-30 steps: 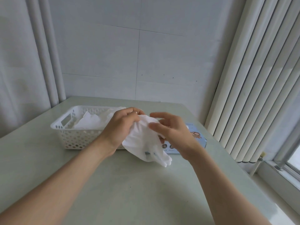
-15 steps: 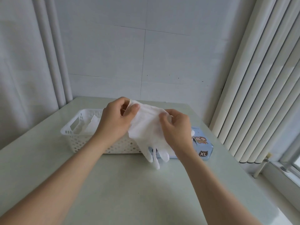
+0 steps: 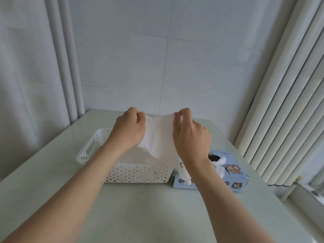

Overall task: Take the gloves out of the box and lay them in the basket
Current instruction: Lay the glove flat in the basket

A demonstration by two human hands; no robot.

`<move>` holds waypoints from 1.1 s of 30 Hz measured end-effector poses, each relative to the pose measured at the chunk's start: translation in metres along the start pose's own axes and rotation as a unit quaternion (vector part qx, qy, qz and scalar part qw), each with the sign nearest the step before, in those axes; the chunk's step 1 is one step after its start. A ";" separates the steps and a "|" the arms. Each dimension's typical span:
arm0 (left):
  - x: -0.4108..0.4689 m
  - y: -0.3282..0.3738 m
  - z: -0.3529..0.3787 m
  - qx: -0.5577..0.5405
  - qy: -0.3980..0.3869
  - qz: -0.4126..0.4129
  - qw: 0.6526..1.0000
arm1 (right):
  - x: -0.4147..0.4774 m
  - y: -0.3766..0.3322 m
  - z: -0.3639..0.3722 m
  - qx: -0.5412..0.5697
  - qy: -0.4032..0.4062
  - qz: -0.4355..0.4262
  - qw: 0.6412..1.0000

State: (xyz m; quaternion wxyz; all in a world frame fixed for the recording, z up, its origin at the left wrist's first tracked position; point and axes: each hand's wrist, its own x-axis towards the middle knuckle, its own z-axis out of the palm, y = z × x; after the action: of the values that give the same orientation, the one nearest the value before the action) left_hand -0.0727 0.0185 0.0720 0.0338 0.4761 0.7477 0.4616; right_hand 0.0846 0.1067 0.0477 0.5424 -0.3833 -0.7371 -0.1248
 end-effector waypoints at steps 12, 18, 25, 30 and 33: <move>0.013 -0.045 -0.025 0.345 -0.152 -0.168 0.911 | 0.026 -0.023 0.056 0.032 -0.412 -0.153 0.898; 0.009 -0.047 -0.021 0.449 -0.136 -0.086 0.879 | 0.040 -0.021 0.047 0.002 -0.408 -0.142 0.902; 0.003 -0.028 -0.014 0.342 -0.372 -0.022 0.863 | 0.037 -0.024 0.000 -0.035 -0.648 -0.065 0.758; -0.003 -0.033 -0.002 0.357 -0.379 -0.058 0.852 | 0.021 -0.006 0.017 0.028 -0.610 -0.018 0.792; -0.003 -0.035 0.001 0.350 -0.365 -0.074 0.859 | 0.009 -0.002 0.023 0.084 -0.596 -0.017 0.798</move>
State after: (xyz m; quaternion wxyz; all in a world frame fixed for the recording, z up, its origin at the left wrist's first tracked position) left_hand -0.0940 0.0131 0.0451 0.1694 0.5338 0.8274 -0.0416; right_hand 0.0659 0.1223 0.0474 0.0232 -0.3228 -0.9286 0.1817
